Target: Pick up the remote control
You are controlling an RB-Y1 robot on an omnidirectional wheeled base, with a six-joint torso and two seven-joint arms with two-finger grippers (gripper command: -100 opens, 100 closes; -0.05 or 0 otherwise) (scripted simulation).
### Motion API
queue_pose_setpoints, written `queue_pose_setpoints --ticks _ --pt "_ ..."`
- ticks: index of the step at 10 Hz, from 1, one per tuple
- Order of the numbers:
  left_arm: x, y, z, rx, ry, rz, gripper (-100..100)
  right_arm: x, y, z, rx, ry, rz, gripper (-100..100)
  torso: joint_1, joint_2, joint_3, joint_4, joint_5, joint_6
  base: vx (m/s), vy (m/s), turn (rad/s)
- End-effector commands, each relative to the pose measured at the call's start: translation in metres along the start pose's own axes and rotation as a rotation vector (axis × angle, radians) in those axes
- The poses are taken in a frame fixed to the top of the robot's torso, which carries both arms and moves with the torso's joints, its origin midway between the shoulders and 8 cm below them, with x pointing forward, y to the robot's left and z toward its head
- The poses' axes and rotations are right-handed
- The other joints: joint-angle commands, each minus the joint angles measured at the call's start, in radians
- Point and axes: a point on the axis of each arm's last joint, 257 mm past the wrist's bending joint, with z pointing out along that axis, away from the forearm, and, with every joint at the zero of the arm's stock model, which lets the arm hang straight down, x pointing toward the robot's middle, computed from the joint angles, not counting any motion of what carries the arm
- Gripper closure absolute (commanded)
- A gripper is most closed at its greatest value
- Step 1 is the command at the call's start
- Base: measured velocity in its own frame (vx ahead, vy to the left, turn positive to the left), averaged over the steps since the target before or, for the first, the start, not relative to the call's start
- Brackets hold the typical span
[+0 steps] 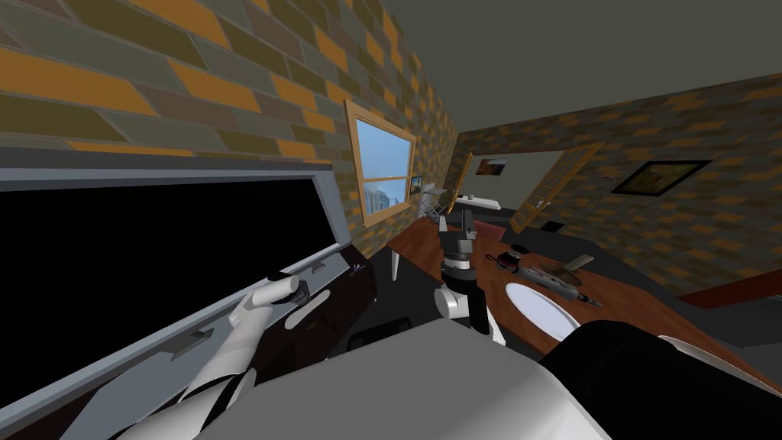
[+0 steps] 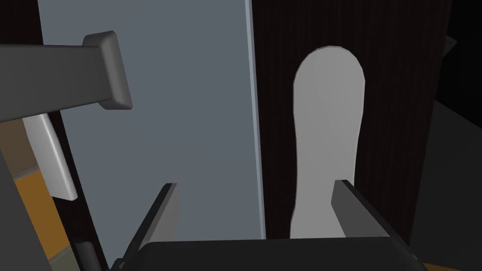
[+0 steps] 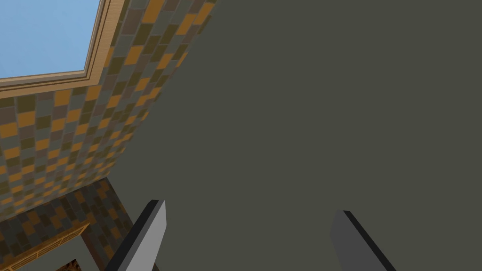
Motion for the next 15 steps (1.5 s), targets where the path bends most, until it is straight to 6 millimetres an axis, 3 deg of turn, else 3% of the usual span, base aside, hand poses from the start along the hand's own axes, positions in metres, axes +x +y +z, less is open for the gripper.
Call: queue_pose_setpoints --ticks 1,3,4,6,12,13,14,15 --pt "-0.008 0.024 0.006 -0.083 -0.023 -0.025 -100 0.000 0.000 0.000 0.000 0.000 0.000 0 0.000 0.000 0.000 0.000 0.000 0.000 0.044 0.019 -0.046" --pt "-0.008 0.024 0.006 -0.083 -0.023 -0.025 -100 0.000 0.000 0.000 0.000 0.000 0.000 0 0.000 0.000 0.000 0.000 0.000 0.000 0.022 0.012 -0.019" --pt "-0.014 0.042 0.010 -0.144 -0.040 -0.043 -100 0.000 0.000 0.000 0.000 0.000 0.000 0 -0.001 0.001 0.001 0.000 0.000 0.000 0.021 0.017 -0.057" --pt "-0.014 0.042 0.010 -0.146 -0.040 -0.043 -100 0.000 0.000 0.000 0.000 0.000 0.000 0 0.000 0.001 0.001 0.000 0.000 0.000 0.016 0.016 -0.014" --pt "-0.041 0.130 0.018 -0.406 -0.117 -0.113 -100 0.000 0.000 0.000 0.000 0.000 0.000 0 0.003 -0.002 -0.001 0.000 0.001 0.000 0.051 0.049 -0.066" --pt "-0.037 0.122 0.020 -0.383 -0.110 -0.108 -100 0.000 0.000 0.000 0.000 0.000 0.000 0 0.003 -0.001 -0.001 0.000 0.001 0.000 -0.012 0.001 -0.020" --pt "-0.038 0.124 0.020 -0.388 -0.112 -0.109 0 0.000 0.000 0.000 0.000 0.000 0.000 0 0.000 0.002 0.001 0.000 0.000 0.000 0.000 0.000 0.000" --pt "-0.039 0.133 0.027 -0.386 -0.111 -0.107 -100 0.000 0.000 0.000 0.000 0.000 0.000 0 -0.001 0.002 0.001 0.000 0.000 0.000 0.004 -0.005 0.014"
